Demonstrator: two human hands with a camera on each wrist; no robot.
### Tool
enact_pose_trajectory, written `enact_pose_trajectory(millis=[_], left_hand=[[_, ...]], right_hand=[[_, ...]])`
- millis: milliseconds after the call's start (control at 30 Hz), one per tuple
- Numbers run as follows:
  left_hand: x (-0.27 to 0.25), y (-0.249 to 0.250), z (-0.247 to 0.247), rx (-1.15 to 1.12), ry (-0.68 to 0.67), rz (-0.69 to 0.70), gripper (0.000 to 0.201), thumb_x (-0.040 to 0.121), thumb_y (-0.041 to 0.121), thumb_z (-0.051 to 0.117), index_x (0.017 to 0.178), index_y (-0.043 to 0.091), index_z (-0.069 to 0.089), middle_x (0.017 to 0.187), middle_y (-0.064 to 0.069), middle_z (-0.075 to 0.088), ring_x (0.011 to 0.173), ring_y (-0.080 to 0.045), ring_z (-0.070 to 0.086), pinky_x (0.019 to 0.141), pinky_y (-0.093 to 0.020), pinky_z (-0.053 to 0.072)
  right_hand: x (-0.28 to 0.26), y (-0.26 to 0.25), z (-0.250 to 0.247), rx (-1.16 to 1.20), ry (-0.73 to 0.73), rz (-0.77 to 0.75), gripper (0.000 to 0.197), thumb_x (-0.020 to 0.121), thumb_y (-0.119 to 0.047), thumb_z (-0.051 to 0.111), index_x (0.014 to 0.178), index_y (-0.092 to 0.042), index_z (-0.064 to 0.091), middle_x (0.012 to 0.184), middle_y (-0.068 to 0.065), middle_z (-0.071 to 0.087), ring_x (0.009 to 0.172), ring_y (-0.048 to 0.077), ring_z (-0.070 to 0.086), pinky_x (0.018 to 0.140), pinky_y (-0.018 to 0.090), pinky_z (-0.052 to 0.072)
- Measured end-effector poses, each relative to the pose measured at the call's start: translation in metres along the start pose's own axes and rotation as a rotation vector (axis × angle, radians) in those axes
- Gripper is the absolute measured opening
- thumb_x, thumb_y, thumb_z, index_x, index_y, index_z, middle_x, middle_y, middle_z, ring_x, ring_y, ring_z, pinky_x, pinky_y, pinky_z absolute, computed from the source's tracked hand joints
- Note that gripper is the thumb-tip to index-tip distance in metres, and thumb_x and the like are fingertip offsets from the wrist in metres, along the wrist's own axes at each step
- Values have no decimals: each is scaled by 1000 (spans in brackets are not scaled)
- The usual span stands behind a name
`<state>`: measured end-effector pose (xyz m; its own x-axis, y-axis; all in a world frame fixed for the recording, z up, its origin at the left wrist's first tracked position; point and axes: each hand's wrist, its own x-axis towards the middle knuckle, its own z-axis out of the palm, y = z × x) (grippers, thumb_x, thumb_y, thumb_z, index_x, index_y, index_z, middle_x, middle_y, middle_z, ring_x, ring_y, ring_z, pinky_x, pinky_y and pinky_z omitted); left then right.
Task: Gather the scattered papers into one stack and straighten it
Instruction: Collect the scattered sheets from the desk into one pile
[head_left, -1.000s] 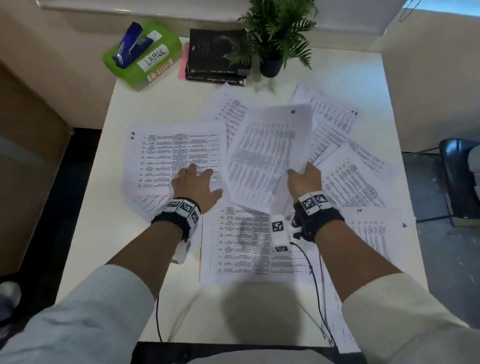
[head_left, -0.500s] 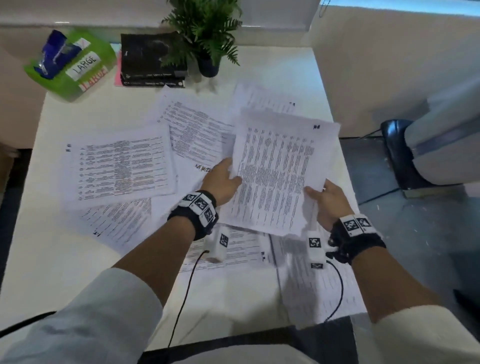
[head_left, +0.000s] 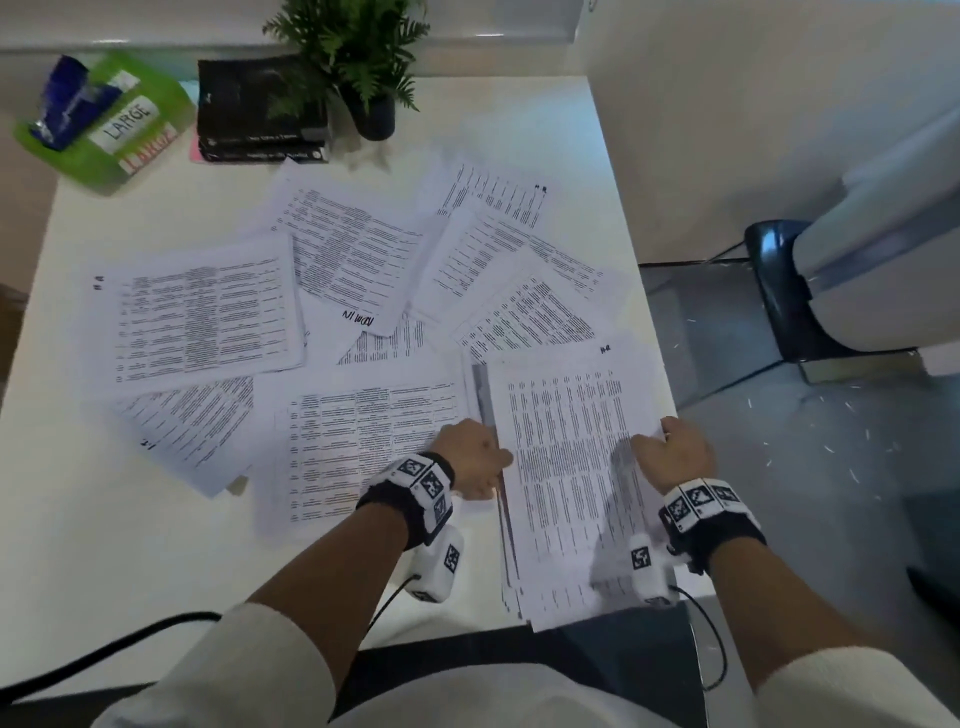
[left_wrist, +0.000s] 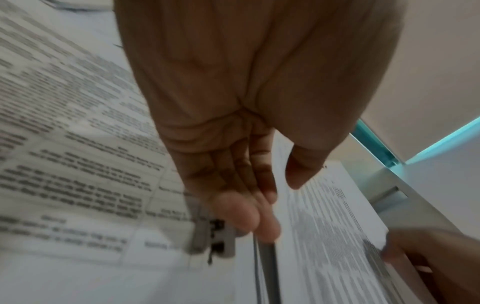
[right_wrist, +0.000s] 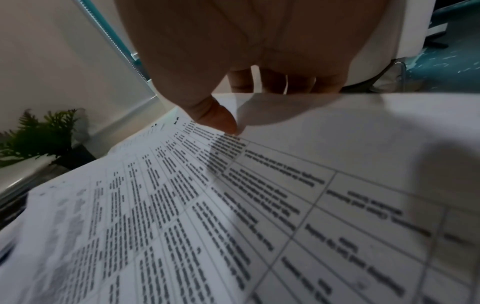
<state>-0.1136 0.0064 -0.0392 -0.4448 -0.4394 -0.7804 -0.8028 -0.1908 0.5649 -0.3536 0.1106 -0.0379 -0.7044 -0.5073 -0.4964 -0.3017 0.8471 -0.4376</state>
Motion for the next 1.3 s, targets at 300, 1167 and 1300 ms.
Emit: enact_pose_trajectory(millis=[300,1167,1300], left_hand=[[-10,-54,-100,-435,623,-143,11,85,26,61,82,17,65,80,-11,74,57,-22,65,66,-34,61],[-51,-242,-289,-356,926,-641,60,91,36,52,148,31,33,150,-13,31,136,-41,31,108,-51,30],[-47,-248,-292,-320,1020,-559,71,89,29,58,152,23,24,146,-15,43,133,-41,36,108,-52,30]], right_hand=[[-10,-31,35,-118,205,-204,57,76,-53,50,124,-23,49,128,18,46,115,40,51,100,54,42],[-94,-299,246,-261,-474,-579,60,92,-40,63,143,-14,45,137,6,57,124,23,54,98,26,38],[-93,-316,263,-242,-501,-498,68,91,-45,60,148,-14,37,138,6,58,127,26,52,97,32,38]])
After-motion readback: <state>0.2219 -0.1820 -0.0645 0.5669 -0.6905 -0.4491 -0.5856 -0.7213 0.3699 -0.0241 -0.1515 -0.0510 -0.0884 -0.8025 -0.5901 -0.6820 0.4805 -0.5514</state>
